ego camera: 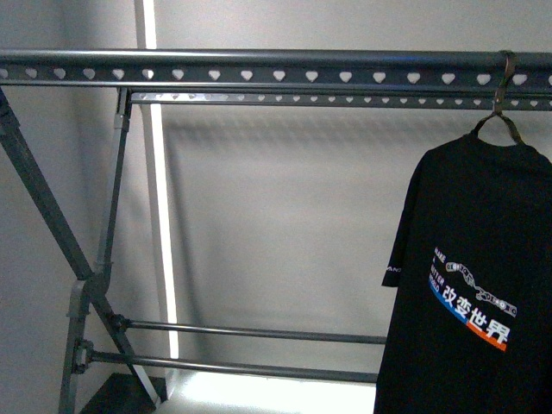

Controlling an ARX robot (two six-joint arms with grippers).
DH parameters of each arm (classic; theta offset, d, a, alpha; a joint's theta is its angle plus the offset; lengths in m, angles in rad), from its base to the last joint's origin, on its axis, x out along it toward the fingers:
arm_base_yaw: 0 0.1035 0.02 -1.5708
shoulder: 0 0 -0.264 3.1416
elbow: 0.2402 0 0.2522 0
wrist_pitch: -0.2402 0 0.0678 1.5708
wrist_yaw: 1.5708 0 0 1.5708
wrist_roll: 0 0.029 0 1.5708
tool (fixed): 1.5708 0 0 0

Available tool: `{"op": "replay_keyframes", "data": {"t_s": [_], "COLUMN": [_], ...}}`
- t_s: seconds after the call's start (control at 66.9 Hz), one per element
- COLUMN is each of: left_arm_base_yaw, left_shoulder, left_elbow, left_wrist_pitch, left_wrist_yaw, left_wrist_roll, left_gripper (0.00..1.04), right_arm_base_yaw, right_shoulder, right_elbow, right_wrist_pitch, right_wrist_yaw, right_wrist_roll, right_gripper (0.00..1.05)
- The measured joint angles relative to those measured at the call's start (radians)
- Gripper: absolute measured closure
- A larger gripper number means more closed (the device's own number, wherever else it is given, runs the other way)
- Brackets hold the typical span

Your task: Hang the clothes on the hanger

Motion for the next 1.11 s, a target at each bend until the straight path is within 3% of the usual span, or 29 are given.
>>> {"op": "replay_keyframes", "data": {"t_s": [0.149,0.254,0.329,0.404,0.538,0.673,0.732,0.792,1.106], "left_arm_base_yaw": [0.0,0.0,0.0,0.0,0.0,0.0,0.0,0.0,0.0], "left_shoulder": [0.0,0.0,0.0,-0.001,-0.001,-0.001,-0.001,-0.001,-0.001], "left_elbow": [0.0,0.0,0.0,0.0,0.0,0.0,0.0,0.0,0.0], "left_wrist_pitch": [0.0,0.0,0.0,0.0,-0.001,-0.002,-0.002,-0.002,-0.002], "left_wrist_yaw": [0.0,0.0,0.0,0.0,0.0,0.0,0.0,0.0,0.0], "left_wrist_roll": [0.0,0.0,0.0,0.0,0.0,0.0,0.0,0.0,0.0], "left_gripper": [1.01,1.01,1.01,1.0,0.74,0.36,0.2,0.05,0.07], "right_arm_base_yaw": [-0.041,-0.08,-0.086,-0.032,0.027,0.091,0.169,0.209,0.213], "right_shoulder": [-0.427,-0.707,-0.913,-1.063,-1.128,-1.224,-1.257,-1.285,-1.376], "right_elbow": [-0.356,-0.598,-0.742,-0.9,-1.035,-1.156,-1.197,-1.234,-1.318], "right_wrist_pitch": [0.224,0.26,0.078,-0.011,0.027,0.067,0.069,0.075,0.076], "right_wrist_yaw": [-0.053,-0.072,-0.084,-0.045,0.016,0.077,0.18,0.187,0.196], "right_wrist_roll": [0.04,0.063,-0.005,-0.085,-0.112,-0.12,-0.122,-0.123,-0.123], "right_gripper": [0.07,0.07,0.19,0.4,0.67,1.03,1.02,1.02,1.02]}}
